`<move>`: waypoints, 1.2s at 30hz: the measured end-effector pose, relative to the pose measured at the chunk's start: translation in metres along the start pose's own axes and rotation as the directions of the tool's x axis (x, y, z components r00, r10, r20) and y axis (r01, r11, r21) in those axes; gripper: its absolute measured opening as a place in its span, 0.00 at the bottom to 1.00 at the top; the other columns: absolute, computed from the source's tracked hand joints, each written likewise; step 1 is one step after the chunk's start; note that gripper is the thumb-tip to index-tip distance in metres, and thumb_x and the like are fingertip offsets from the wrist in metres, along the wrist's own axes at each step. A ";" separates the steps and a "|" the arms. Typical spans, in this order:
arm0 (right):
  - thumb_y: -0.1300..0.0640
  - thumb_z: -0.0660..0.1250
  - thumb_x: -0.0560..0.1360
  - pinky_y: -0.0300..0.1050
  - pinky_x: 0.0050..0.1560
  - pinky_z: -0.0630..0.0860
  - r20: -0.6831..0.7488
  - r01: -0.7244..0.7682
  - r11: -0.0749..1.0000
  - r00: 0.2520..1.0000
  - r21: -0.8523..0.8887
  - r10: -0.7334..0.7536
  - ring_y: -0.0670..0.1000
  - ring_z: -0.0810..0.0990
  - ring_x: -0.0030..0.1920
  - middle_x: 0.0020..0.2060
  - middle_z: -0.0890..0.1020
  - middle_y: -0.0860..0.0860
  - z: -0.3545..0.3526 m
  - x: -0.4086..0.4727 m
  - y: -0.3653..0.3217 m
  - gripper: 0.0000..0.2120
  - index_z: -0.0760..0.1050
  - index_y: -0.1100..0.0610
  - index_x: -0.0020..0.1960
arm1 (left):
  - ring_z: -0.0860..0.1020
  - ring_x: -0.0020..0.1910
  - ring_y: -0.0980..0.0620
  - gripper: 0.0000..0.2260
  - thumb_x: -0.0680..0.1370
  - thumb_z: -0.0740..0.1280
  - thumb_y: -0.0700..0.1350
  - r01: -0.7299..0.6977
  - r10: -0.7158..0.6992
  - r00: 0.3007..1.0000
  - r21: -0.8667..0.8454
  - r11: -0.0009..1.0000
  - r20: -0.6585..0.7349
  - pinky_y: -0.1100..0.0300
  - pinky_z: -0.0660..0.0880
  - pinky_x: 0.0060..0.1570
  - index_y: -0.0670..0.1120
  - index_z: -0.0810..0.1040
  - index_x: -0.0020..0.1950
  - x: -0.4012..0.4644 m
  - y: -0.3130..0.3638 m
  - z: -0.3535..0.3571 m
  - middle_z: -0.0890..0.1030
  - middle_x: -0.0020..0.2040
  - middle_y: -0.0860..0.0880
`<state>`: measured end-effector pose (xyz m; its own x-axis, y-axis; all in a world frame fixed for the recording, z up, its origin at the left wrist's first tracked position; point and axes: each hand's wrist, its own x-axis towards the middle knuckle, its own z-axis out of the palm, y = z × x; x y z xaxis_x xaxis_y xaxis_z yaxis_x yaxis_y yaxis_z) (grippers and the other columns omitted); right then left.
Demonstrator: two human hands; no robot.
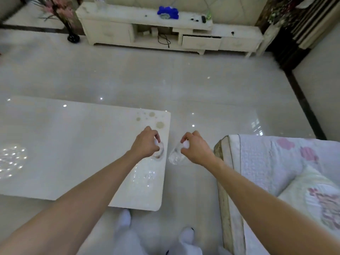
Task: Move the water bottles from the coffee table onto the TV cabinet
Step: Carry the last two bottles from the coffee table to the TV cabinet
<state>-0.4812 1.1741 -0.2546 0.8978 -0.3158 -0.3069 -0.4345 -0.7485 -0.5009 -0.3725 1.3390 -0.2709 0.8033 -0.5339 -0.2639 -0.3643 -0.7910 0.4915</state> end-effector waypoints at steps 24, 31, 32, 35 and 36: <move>0.53 0.69 0.70 0.43 0.47 0.70 -0.094 -0.084 0.993 0.993 -0.083 0.076 0.53 0.75 0.47 0.55 0.72 0.53 -0.217 0.225 0.111 0.14 0.75 0.53 0.55 | 0.75 0.43 0.51 0.09 0.64 0.74 0.41 -0.193 0.193 0.981 -0.025 0.981 0.011 0.61 0.69 0.40 0.46 0.84 0.44 0.270 0.201 -0.066 0.75 0.42 0.52; 0.55 0.69 0.69 0.44 0.48 0.72 -0.038 0.003 0.994 0.999 -0.111 -0.007 0.54 0.76 0.48 0.54 0.72 0.53 -0.256 0.355 0.073 0.14 0.75 0.54 0.54 | 0.76 0.48 0.48 0.09 0.66 0.74 0.42 -0.125 0.124 0.991 -0.027 0.992 -0.058 0.61 0.69 0.44 0.47 0.83 0.45 0.377 0.182 -0.125 0.73 0.45 0.49; 0.56 0.69 0.69 0.44 0.47 0.72 -0.034 0.018 0.994 0.999 -0.112 -0.022 0.54 0.76 0.48 0.53 0.72 0.53 -0.261 0.375 0.068 0.14 0.74 0.54 0.54 | 0.76 0.48 0.48 0.10 0.66 0.74 0.42 -0.114 0.112 0.992 -0.026 0.993 -0.064 0.61 0.69 0.44 0.47 0.83 0.46 0.393 0.179 -0.133 0.73 0.46 0.49; 0.56 0.68 0.70 0.43 0.47 0.70 -0.026 0.069 0.990 0.997 -0.121 -0.073 0.54 0.75 0.47 0.53 0.71 0.53 -0.276 0.440 0.053 0.14 0.74 0.54 0.55 | 0.76 0.48 0.48 0.10 0.66 0.74 0.43 -0.072 0.070 0.994 -0.019 0.997 -0.085 0.61 0.69 0.44 0.47 0.83 0.46 0.443 0.165 -0.154 0.72 0.45 0.49; 0.56 0.68 0.70 0.43 0.48 0.70 -0.016 0.091 0.988 0.996 -0.127 -0.093 0.54 0.76 0.48 0.54 0.71 0.53 -0.280 0.462 0.048 0.15 0.75 0.54 0.56 | 0.76 0.47 0.49 0.10 0.66 0.74 0.43 -0.054 0.052 0.994 -0.016 0.998 -0.091 0.61 0.69 0.44 0.47 0.83 0.47 0.460 0.159 -0.159 0.72 0.45 0.50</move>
<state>-0.0671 0.8290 -0.1944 0.9355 -0.2536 -0.2462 -0.3387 -0.8422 -0.4195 0.0135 1.0148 -0.1821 0.8228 -0.5449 -0.1612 -0.3995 -0.7564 0.5179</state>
